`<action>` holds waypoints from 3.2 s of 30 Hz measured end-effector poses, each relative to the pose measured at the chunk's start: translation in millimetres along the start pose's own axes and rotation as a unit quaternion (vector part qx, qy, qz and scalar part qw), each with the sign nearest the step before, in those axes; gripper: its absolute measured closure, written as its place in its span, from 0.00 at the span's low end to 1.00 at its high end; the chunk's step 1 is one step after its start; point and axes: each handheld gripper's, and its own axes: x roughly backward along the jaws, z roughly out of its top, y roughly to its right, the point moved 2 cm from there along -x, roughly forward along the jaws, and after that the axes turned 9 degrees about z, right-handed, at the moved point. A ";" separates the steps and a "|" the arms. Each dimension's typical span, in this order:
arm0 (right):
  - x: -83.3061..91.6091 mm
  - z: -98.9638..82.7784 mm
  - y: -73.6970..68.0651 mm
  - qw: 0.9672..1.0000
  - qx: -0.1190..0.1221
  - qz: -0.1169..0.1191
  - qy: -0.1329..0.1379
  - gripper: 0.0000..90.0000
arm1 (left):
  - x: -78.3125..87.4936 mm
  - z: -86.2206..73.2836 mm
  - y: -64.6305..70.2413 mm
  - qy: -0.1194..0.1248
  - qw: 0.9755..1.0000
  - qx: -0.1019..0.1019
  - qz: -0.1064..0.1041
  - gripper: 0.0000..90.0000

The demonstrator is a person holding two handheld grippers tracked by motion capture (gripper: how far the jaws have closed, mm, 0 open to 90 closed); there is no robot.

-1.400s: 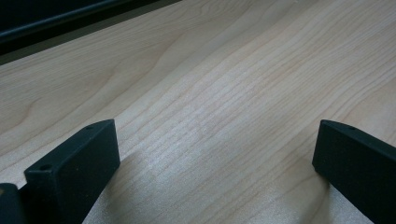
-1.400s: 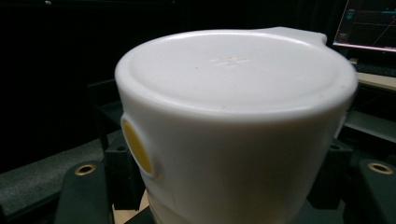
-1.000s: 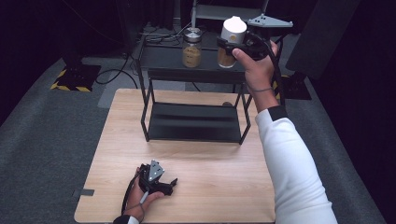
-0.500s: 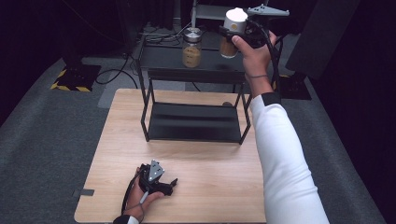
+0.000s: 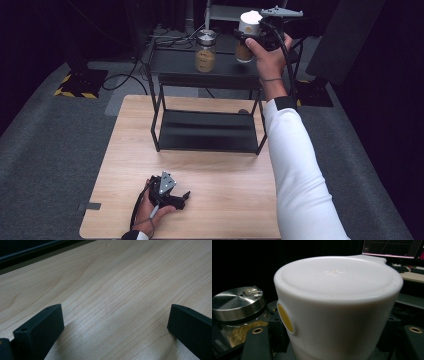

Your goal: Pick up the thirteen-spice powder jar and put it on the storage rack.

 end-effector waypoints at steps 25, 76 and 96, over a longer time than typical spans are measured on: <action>-8.0 -23.1 3.3 1.000 -0.005 -0.015 0.013 0.16 | 0.0 0.1 0.3 0.000 1.000 0.001 0.002 0.00; 145.8 -159.8 -27.9 0.997 0.037 0.015 0.069 0.04 | 0.1 0.1 0.5 0.000 1.000 0.001 0.002 0.00; 156.3 -223.7 -43.7 0.997 0.040 0.033 0.053 0.04 | 0.1 0.1 0.5 0.000 1.000 0.001 0.002 0.00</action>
